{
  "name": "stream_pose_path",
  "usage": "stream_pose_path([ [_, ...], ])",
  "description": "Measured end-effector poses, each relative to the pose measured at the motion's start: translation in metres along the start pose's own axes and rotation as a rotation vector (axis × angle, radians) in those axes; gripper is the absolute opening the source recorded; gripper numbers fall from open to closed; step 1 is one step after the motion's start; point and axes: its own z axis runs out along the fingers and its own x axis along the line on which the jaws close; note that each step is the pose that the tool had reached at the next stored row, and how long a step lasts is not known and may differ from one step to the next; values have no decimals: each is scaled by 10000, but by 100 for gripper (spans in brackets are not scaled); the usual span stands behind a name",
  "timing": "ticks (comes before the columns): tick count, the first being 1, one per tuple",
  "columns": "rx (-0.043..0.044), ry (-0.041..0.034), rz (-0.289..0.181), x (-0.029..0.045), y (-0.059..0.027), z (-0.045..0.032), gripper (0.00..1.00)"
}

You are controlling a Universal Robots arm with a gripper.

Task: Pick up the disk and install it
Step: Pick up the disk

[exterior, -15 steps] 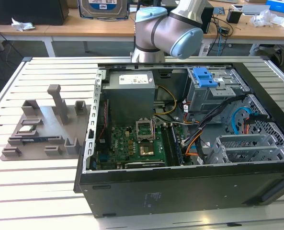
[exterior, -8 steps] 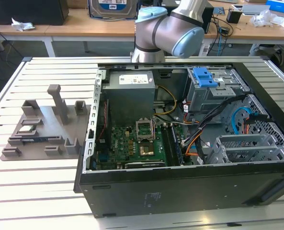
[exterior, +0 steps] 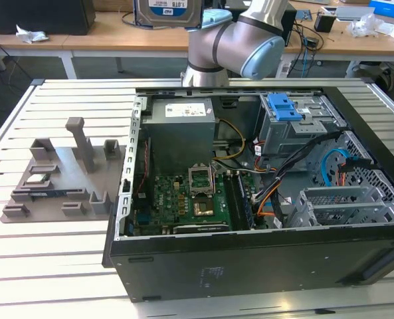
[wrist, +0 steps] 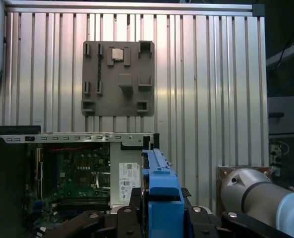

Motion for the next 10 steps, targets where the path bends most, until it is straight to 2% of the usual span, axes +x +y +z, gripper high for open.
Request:
stream_pose_path([
  [4, -27, -35, -1, 82, -59, 32, 37],
  [10, -40, -62, -3, 130, -141, 42, 37],
])
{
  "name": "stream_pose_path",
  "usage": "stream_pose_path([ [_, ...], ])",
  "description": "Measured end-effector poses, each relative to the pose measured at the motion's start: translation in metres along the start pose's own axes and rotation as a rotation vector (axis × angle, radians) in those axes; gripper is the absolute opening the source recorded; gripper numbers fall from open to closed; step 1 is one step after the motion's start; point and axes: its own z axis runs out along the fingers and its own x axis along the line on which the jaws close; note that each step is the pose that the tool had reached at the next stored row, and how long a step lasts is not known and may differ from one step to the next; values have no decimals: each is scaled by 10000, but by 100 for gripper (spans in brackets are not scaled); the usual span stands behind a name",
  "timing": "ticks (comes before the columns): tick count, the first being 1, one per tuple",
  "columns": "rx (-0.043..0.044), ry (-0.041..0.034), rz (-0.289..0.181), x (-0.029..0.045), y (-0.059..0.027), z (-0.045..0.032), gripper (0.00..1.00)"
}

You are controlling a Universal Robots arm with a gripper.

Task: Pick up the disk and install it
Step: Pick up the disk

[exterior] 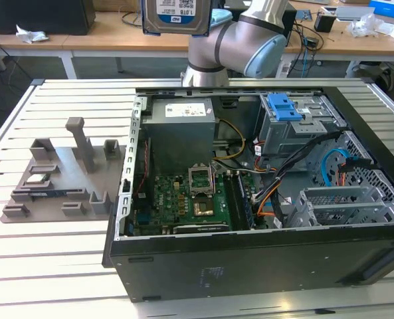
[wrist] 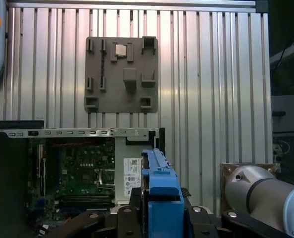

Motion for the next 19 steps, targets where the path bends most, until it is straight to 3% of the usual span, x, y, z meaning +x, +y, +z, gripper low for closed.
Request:
stream_pose_path([
  [9, -28, 1, 1, 8, -223, -5, 37],
  [13, -47, 0, 1, 12, -386, -9, 37],
  [19, -67, 1, 3, 15, -564, -16, 37],
])
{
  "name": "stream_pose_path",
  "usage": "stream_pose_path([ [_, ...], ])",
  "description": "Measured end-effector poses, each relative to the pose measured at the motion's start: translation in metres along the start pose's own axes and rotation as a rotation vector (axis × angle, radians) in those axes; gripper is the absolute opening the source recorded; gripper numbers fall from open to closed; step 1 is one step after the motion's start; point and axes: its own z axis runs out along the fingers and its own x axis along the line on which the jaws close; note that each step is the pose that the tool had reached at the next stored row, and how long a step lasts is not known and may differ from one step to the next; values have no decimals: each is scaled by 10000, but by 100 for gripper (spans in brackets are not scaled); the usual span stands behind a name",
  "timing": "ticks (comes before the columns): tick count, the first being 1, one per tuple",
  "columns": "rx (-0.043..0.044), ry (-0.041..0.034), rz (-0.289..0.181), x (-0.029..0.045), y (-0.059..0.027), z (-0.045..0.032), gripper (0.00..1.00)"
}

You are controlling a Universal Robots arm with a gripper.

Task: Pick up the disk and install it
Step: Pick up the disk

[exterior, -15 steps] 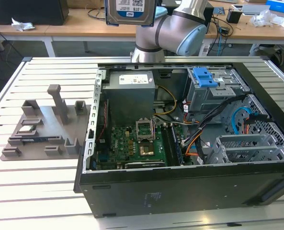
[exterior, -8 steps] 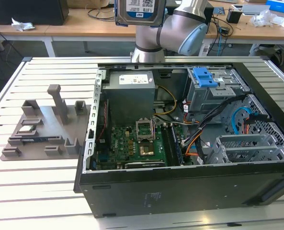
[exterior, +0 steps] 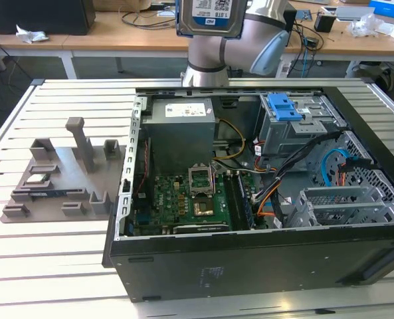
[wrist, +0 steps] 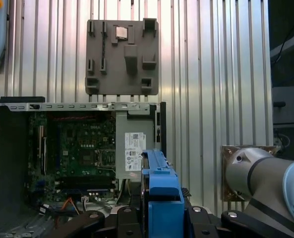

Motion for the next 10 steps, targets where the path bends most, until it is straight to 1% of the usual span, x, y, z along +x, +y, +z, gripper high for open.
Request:
stream_pose_path([
  [1, -3, 0, 0, 0, -26, -1, 37],
  [3, -12, 0, 1, 2, -110, -5, 37],
  [9, -31, 0, -1, 3, -270, -13, 37],
  [10, -37, -1, 1, 3, -318, -15, 37],
])
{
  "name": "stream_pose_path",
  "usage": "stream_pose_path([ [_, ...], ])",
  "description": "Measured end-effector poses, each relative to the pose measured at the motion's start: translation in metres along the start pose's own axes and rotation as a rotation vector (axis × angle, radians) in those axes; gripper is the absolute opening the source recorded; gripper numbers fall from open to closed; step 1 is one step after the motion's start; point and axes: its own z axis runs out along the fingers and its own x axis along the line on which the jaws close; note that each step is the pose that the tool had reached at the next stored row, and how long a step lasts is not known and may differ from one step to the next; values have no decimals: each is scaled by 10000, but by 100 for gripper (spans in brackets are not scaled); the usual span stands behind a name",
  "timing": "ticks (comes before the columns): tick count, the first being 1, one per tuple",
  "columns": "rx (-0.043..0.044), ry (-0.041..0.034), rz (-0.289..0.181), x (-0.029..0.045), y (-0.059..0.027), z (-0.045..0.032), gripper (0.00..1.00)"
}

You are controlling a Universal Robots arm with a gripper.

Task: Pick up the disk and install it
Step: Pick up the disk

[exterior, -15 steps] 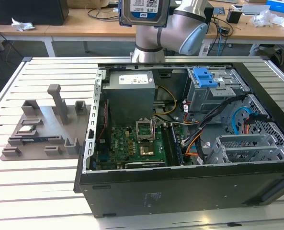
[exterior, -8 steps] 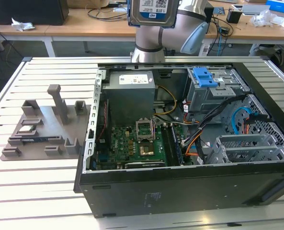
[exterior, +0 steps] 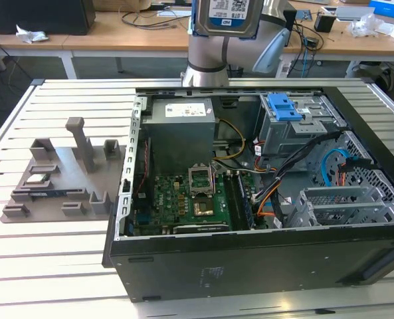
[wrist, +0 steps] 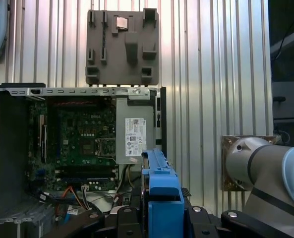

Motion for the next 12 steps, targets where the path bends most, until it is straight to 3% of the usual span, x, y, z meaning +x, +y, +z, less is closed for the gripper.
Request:
stream_pose_path([
  [12, -19, 0, -1, 170, -138, -9, 37],
])
